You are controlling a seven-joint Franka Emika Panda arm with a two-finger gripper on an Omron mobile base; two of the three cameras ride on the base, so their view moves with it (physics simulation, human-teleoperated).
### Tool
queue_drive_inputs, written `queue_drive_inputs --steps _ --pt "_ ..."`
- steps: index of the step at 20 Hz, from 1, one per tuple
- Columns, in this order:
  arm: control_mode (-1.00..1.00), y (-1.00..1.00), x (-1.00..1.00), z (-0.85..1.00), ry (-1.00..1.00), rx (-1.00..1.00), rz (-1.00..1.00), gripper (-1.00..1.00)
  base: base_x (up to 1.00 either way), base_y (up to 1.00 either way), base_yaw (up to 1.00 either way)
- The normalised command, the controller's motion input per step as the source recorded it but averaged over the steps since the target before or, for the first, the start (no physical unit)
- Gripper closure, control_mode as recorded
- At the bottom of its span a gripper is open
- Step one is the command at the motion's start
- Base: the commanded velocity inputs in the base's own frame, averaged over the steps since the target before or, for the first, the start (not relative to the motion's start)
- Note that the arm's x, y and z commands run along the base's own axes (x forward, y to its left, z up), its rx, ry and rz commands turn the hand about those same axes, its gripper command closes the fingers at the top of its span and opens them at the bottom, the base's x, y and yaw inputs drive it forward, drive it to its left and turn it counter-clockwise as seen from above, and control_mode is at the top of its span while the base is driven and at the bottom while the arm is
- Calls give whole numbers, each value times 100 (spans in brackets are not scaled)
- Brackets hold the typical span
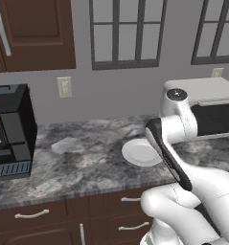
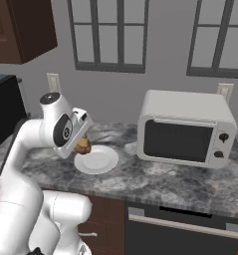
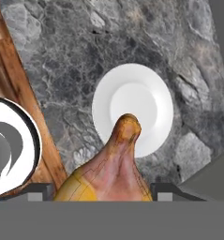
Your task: Place the chicken drumstick on the counter behind the older chicken drumstick on the same shelf of the fridge to maintain FIFO order. Close the fridge door when finished.
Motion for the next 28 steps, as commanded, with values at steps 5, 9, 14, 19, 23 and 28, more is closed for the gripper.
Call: queue_drive_inputs --steps 5,9,14,19,23,28 --pt "-100 -3 -68 79 -1 9 0 100 0 0 0" --pt "-100 0 -74 49 -6 1 0 100 0 0 0" --pt "-100 0 -60 17 -4 0 0 100 0 0 0" --pt "-100 11 -4 -5 4 -1 2 100 0 0 0" --pt "-100 16 0 -9 3 -2 4 100 0 0 0" --pt "100 7 -24 -1 0 0 0 100 -20 0 -1"
